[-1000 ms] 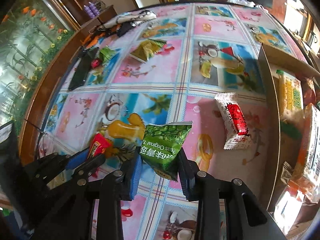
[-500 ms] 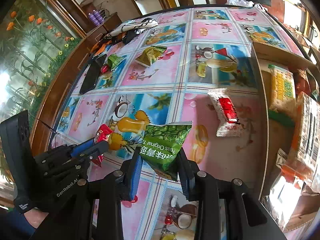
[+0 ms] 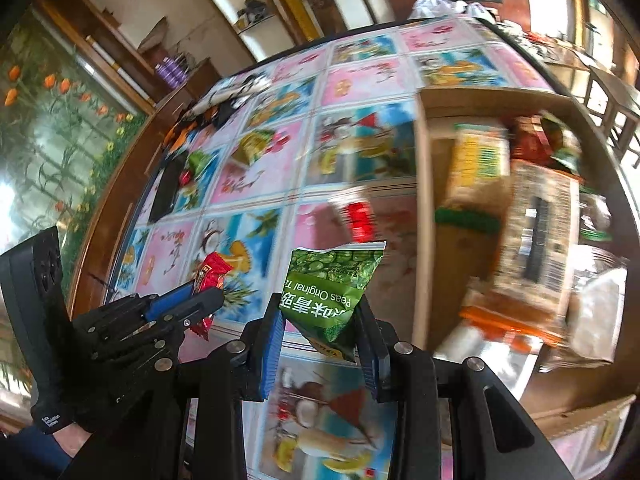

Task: Organize snacks
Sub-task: 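Lift and carry both bags over the cardboard box with both grippers, then lower the red bag and green pea bag into the box with both grippers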

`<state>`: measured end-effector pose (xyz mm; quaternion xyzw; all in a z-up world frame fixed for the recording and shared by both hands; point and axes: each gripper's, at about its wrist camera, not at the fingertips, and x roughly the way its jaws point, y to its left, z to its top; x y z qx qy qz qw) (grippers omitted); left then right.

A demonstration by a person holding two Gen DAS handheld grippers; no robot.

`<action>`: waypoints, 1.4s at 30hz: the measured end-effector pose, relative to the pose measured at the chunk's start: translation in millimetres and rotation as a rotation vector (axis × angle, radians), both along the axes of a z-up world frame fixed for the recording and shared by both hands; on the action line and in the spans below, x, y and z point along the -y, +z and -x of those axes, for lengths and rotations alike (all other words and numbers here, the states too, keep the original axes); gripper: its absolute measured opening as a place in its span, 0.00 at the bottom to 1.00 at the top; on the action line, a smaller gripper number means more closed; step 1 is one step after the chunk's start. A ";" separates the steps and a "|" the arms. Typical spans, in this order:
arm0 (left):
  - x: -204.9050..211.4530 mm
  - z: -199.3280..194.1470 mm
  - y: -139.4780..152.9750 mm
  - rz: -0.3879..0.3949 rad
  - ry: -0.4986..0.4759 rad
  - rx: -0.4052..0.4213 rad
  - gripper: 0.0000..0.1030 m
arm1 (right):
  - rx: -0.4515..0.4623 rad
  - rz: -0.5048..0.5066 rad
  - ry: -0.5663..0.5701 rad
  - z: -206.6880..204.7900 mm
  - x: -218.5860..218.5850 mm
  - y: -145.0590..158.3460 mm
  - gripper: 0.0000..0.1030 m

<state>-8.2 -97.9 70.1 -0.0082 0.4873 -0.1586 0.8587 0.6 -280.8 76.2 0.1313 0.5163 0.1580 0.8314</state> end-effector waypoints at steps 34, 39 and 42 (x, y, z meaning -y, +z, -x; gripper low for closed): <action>161.6 3.4 12.2 -0.017 -0.267 0.041 0.17 | -0.015 0.018 -0.191 -7.1 146.0 -13.6 0.35; 176.6 -2.9 4.2 -0.013 -0.282 0.019 0.17 | -0.014 0.023 -0.218 2.1 161.3 -11.3 0.35; 184.1 -7.4 -0.3 -0.014 -0.288 0.012 0.17 | -0.025 0.028 -0.237 6.3 170.7 -13.4 0.35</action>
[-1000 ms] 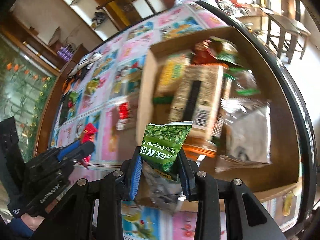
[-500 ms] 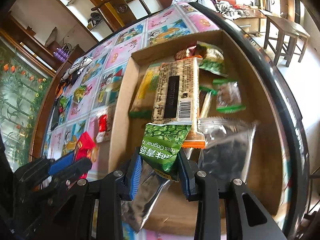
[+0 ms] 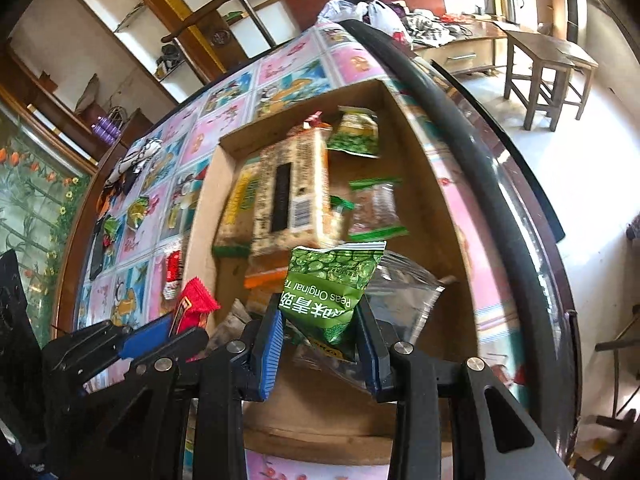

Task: Organize snacks
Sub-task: 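Lower the red bag and green pea bag into the box with both grippers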

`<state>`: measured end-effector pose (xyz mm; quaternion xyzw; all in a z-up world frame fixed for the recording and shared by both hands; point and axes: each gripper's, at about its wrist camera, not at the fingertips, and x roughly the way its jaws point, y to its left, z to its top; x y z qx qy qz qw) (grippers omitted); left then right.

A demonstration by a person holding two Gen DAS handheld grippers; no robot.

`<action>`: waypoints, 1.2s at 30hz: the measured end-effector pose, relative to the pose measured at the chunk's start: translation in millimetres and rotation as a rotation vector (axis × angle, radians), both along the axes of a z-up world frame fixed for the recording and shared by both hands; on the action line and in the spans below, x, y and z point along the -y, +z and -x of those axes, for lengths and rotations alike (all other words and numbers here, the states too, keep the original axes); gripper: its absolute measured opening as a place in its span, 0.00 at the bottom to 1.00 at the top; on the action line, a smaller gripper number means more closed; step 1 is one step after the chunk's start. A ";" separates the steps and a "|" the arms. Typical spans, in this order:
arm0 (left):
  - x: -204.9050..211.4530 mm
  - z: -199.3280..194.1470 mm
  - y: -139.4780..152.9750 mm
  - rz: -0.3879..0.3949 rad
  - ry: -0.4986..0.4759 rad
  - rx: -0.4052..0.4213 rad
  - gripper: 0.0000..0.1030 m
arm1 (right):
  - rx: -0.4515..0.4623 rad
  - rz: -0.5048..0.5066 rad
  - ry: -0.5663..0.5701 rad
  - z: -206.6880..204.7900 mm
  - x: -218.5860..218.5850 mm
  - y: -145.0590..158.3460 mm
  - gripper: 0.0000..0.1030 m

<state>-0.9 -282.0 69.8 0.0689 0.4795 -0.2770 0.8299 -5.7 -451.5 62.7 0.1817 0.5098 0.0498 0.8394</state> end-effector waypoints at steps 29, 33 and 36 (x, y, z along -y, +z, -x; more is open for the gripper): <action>17.0 -10.8 -18.4 -0.061 -0.026 0.026 0.17 | -0.017 0.035 0.026 9.8 -8.6 -7.3 0.36; 18.4 -8.3 -17.8 -0.073 -0.030 0.039 0.17 | -0.016 0.034 0.024 9.3 -9.5 -7.2 0.36; 19.7 -6.6 -17.5 -0.081 -0.034 0.050 0.17 | -0.016 0.036 0.026 8.7 -9.5 -7.2 0.36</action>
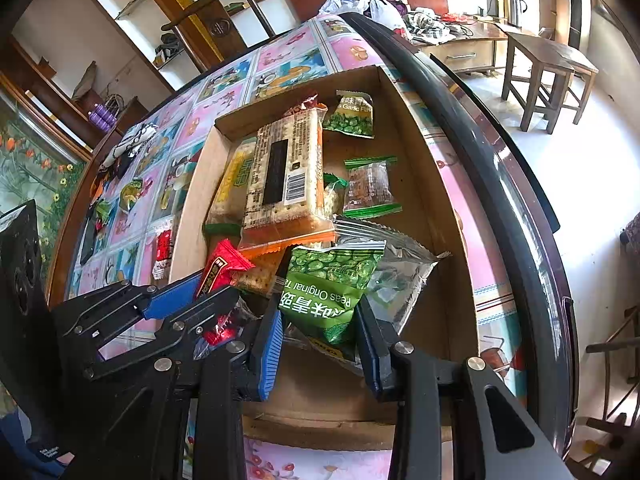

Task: Organize snacks
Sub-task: 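Lower the red bag and green pea bag into the box with both grippers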

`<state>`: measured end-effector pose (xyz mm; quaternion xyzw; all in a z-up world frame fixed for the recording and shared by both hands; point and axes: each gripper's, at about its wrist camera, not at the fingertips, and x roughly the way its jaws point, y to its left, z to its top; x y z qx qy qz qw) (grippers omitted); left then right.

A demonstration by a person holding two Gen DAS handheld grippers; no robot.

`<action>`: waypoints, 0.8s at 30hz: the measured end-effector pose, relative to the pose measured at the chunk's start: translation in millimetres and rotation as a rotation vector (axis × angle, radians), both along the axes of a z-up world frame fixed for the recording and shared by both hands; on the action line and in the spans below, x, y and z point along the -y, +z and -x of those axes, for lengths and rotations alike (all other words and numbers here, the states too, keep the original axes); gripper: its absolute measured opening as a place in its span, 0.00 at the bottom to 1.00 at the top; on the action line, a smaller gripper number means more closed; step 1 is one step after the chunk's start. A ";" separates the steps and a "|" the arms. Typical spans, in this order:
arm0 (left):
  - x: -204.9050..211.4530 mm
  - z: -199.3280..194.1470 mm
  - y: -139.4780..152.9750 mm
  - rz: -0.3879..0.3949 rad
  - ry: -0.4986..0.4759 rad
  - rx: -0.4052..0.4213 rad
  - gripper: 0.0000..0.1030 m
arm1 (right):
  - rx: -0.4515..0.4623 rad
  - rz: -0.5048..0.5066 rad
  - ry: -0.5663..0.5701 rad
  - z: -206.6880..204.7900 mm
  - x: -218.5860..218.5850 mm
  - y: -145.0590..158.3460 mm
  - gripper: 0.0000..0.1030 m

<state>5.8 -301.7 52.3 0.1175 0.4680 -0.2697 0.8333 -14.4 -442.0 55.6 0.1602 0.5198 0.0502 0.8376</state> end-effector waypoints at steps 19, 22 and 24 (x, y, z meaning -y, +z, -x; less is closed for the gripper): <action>2.8 1.9 -2.9 -0.018 -0.004 0.015 0.18 | 0.004 0.010 0.008 -6.4 -0.4 0.4 0.37; 2.9 0.1 -4.5 -0.020 0.000 0.014 0.18 | 0.008 0.013 0.012 -8.8 -0.8 0.0 0.37; 2.5 -0.7 -5.1 -0.020 0.003 0.014 0.18 | 0.011 0.019 0.015 -10.7 -1.5 0.0 0.37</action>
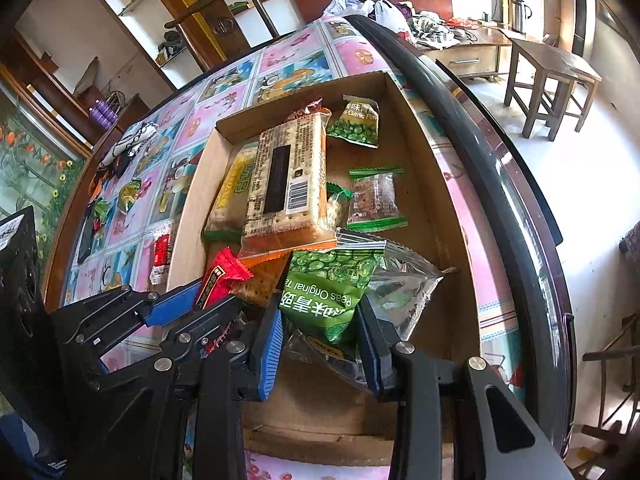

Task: Organize snacks
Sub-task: 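Lower the red bag and green pea bag into the box with both grippers, then open both grippers to release the bags in the box, then withdraw both grippers from the box toward the remaining snacks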

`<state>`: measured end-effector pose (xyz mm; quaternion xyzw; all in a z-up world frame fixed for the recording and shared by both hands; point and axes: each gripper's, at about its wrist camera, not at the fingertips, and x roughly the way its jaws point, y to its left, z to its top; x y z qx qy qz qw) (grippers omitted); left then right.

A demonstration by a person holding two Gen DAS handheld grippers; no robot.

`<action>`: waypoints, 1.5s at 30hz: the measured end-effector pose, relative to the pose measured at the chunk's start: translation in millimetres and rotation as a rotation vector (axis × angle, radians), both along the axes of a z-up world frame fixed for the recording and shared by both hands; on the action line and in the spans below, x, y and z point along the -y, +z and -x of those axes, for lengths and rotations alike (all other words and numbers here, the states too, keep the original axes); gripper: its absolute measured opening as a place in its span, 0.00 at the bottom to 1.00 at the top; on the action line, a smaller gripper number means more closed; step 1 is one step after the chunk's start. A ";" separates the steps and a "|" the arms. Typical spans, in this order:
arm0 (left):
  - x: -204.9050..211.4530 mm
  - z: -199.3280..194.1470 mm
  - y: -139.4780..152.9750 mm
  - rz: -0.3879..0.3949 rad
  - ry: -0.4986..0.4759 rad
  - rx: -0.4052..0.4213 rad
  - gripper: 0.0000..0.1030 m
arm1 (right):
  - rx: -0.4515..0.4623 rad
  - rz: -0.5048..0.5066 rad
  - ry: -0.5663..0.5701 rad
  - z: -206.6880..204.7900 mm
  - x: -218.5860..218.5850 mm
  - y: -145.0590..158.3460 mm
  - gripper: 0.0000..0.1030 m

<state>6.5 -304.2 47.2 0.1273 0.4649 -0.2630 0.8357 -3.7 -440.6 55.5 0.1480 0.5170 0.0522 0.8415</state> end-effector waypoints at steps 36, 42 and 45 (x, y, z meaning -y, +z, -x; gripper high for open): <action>-41.1 13.6 39.3 0.066 0.034 0.084 0.44 | 0.057 -0.021 -0.093 11.0 4.2 30.4 0.52; -90.3 8.0 43.3 0.081 0.133 0.086 0.44 | 0.073 -0.022 -0.054 4.2 -24.7 37.7 0.52; -121.9 5.3 40.7 0.082 0.198 0.077 0.45 | 0.080 -0.023 -0.015 -0.5 -45.7 41.8 0.52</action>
